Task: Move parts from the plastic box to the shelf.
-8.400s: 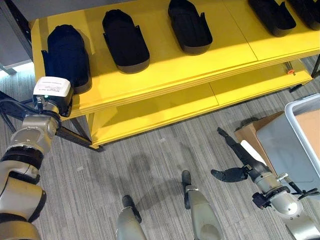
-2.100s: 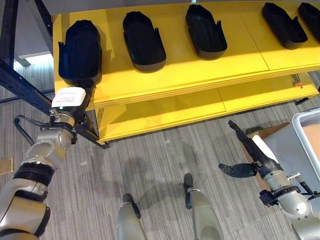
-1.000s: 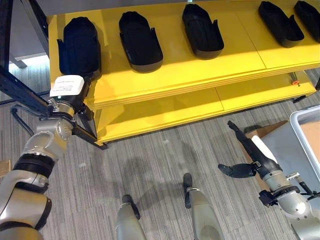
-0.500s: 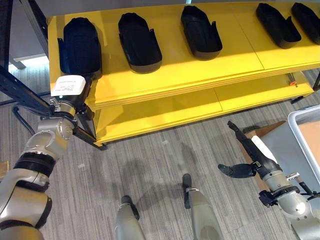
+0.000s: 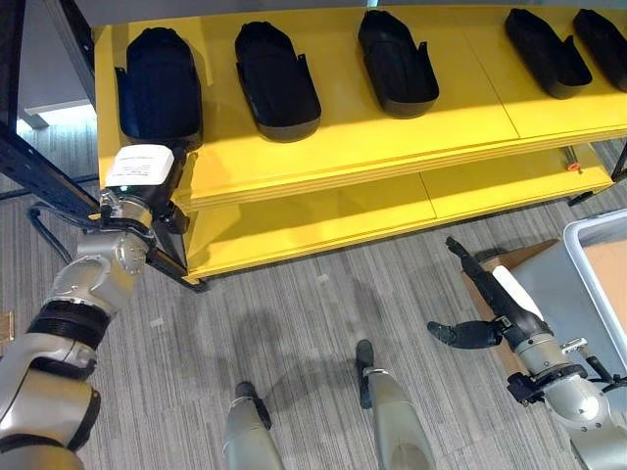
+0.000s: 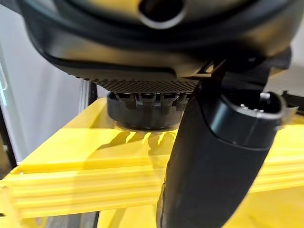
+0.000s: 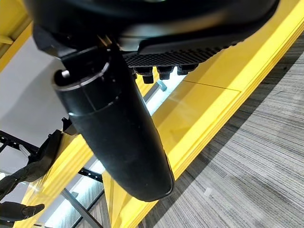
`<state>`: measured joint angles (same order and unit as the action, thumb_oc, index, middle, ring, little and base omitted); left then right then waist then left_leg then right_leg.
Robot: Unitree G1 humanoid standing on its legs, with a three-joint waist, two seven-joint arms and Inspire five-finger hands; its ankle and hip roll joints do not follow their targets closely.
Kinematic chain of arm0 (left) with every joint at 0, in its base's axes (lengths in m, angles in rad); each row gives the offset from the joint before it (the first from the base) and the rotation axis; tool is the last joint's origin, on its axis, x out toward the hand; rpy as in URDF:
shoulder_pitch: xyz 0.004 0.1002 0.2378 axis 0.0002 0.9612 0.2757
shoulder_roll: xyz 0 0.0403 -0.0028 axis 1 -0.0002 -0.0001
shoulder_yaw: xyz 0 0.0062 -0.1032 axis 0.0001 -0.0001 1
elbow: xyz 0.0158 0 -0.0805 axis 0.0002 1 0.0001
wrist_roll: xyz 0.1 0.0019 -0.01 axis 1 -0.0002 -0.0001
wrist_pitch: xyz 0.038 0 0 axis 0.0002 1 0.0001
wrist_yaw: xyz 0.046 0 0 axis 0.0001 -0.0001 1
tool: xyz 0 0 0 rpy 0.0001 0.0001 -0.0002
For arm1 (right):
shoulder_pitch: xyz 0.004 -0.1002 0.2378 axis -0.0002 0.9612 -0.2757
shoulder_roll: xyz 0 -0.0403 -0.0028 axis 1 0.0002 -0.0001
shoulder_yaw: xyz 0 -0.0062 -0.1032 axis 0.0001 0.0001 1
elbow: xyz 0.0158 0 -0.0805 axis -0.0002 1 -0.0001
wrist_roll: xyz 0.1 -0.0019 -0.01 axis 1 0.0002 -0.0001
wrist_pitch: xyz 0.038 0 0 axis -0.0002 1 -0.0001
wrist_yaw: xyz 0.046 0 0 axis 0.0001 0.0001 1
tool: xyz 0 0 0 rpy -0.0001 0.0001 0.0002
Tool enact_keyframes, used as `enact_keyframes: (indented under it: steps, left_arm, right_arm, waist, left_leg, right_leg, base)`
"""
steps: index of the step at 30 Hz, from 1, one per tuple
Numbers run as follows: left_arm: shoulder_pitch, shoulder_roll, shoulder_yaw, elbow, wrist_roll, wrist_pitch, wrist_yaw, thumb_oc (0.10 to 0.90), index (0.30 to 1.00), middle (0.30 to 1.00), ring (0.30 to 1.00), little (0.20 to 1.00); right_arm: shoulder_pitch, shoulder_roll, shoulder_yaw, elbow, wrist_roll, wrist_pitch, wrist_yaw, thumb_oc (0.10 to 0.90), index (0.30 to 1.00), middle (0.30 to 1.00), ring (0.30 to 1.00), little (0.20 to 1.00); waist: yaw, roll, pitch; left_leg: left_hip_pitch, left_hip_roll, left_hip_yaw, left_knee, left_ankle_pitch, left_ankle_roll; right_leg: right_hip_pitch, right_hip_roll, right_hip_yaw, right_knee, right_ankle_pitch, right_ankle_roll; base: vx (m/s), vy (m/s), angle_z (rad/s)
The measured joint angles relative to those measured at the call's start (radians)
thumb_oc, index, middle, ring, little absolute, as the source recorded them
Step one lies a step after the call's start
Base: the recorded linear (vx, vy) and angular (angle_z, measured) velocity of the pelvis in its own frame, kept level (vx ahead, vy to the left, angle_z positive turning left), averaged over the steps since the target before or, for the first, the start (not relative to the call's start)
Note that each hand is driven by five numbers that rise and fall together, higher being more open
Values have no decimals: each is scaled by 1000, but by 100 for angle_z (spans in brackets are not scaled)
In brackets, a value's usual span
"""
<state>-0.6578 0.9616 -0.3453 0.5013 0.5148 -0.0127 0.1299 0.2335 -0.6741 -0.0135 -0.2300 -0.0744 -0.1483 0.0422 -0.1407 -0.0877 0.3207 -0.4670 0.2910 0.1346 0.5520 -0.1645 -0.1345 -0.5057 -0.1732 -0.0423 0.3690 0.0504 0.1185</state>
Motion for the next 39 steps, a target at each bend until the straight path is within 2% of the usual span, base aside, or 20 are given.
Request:
enact_keyframes:
  steps: [3,5,6,8,9,10,11,13,14,15,16,19,21,24,25,29,32,34,36,39]
  left_arm:
    - [67,1,39,-54,0,-17,11,900,1000,1000,1000,1000]
    - [162,1,120,-116,-2,-18,11,900,1000,1000,1000,1000]
    - [250,-4,195,-188,-3,-22,13,900,1000,1000,1000,1000]
    - [351,-4,253,-244,-42,-38,13,900,1000,1000,1000,1000]
    - [496,-33,372,-370,-107,-43,11,900,1000,1000,1000,1000]
    - [634,-100,473,-480,-203,-80,2,900,1000,1000,1000,1000]
    - [716,-174,524,-543,-277,-103,-3,900,1000,1000,1000,1000]
    - [801,-378,600,-588,-558,-144,-28,900,1000,1000,1000,1000]
    - [805,-442,580,-575,-701,-145,-24,900,1000,1000,1000,1000]
    - [793,-448,536,-548,-857,-138,-37,900,1000,1000,1000,1000]
    - [793,-449,512,-549,-929,-138,-46,900,1000,1000,1000,1000]
    - [795,-477,458,-554,-1059,-138,-90,900,1000,1000,1000,1000]
    - [819,-532,426,-576,-1132,-138,-103,900,1000,1000,1000,1000]
    - [847,-540,418,-593,-1139,-138,-144,900,1000,1000,1000,1000]
    - [876,-576,417,-593,-1141,-138,-150,900,1000,1000,1000,1000]
    - [951,-605,396,-591,-1181,-139,-166,900,1000,1000,1000,1000]
    - [1002,-626,350,-586,-1195,-138,-183,900,1000,1000,1000,1000]
    - [1030,-675,318,-545,-1199,-139,-186,900,1000,1000,1000,1000]
    - [1047,-674,274,-493,-1197,-136,-186,900,1000,1000,1000,1000]
    - [1043,-674,265,-465,-1197,-134,-183,900,1000,1000,1000,1000]
  right_arm:
    - [1,1,1,7,0,0,0,900,1000,1000,1000,1000]
    - [-10,2,1,8,0,0,1,900,1000,1000,1000,1000]
    - [-8,8,-2,8,0,0,-1,900,1000,1000,1000,1000]
    - [-6,9,0,14,0,0,0,900,1000,1000,1000,1000]
    - [-15,17,-3,8,0,1,1,900,1000,1000,1000,1000]
    - [-15,24,-7,8,0,1,2,900,1000,1000,1000,1000]
    - [-11,26,-10,8,0,1,3,900,1000,1000,1000,1000]
    - [-10,49,-11,8,18,2,5,900,1000,1000,1000,1000]
    - [-7,51,-9,8,36,-1,5,900,1000,1000,1000,1000]
    - [-30,51,0,11,41,0,12,900,1000,1000,1000,1000]
    - [-46,51,1,10,41,0,15,900,1000,1000,1000,1000]
    - [-68,52,1,8,39,1,15,900,1000,1000,1000,1000]
    - [-51,51,0,-1,39,-1,15,900,1000,1000,1000,1000]
    - [-36,54,0,-1,39,-5,15,900,1000,1000,1000,1000]
    - [-5,72,0,1,39,-5,17,900,1000,1000,1000,1000]
    - [39,94,4,7,44,-5,25,900,1000,1000,1000,1000]
    - [49,110,35,42,76,-4,38,900,1000,1000,1000,1000]
    - [67,139,81,77,134,-4,48,900,1000,1000,1000,1000]
    - [78,170,139,141,207,4,60,900,1000,1000,1000,1000]
    - [66,228,184,198,329,15,54,900,1000,1000,1000,1000]
  waist:
    - [12,2,1]
    - [14,4,2]
    - [9,4,2]
    - [39,10,4]
    - [50,15,6]
    - [56,22,10]
    - [64,28,14]
    - [69,44,14]
    - [78,54,13]
    - [95,57,11]
    - [94,57,11]
    - [91,57,10]
    - [85,63,-4]
    - [84,71,-19]
    - [85,82,-64]
    - [90,105,-119]
    - [91,116,-183]
    - [90,116,-235]
    - [90,106,-271]
    - [92,97,-290]
  left_leg:
    - [1,0,-3,-2,0,0]
    - [2,0,-3,-4,1,1]
    - [5,0,-1,-9,2,0]
    - [17,-2,-5,-25,10,-2]
    - [19,-4,-5,-33,13,-1]
    - [34,-9,-6,-45,17,-1]
    - [54,-13,-7,-57,19,-2]
    - [98,-18,-4,-76,18,-1]
    - [115,-23,-10,-84,18,0]
    - [125,-26,-16,-89,19,1]
    - [128,-27,-19,-93,24,0]
    - [174,-29,-22,-134,40,-1]
    - [233,-34,-10,-194,60,-3]
    - [286,-33,-11,-263,88,-11]
    - [321,-34,-13,-324,112,-17]
    - [424,-33,-12,-453,163,-28]
    - [476,-38,-8,-536,196,-31]
    - [530,-53,0,-630,237,-30]
    - [539,-55,4,-636,238,-30]
    - [540,-56,12,-636,242,-30]
  right_leg:
    - [0,0,-3,6,-1,2]
    - [1,0,-3,6,-3,0]
    - [1,-1,-2,4,-3,-1]
    - [6,-1,-8,10,-13,-6]
    - [9,-3,-14,8,-13,-6]
    - [24,-7,-18,6,-13,-2]
    - [40,-10,-19,4,-16,0]
    - [81,-15,-21,-10,-24,6]
    - [103,-20,-26,-12,-36,3]
    - [114,-23,-31,-7,-50,8]
    - [120,-25,-36,-9,-49,7]
    - [169,-33,-50,-47,-31,3]
    - [228,-26,-52,-110,-9,2]
    - [289,-19,-73,-172,18,3]
    - [323,-11,-86,-215,29,1]
    - [415,2,-118,-288,38,-1]
    - [463,11,-134,-353,57,2]
    - [520,10,-142,-445,96,12]
    - [534,10,-145,-463,96,18]
    - [527,8,-140,-463,98,16]
  base:
    - [0,0,0]
    - [0,0,0]
    - [-13,-6,5]
    - [-20,-2,7]
    - [-6,12,8]
    - [10,16,13]
    - [16,14,11]
    - [35,-4,12]
    - [76,-16,22]
    - [58,-10,23]
    - [48,-18,17]
    - [65,-27,7]
    - [69,-29,-1]
    - [81,-36,7]
    - [110,-31,16]
    - [66,-14,15]
    - [50,4,11]
    - [0,0,0]
    - [0,0,0]
    - [1,28,-6]
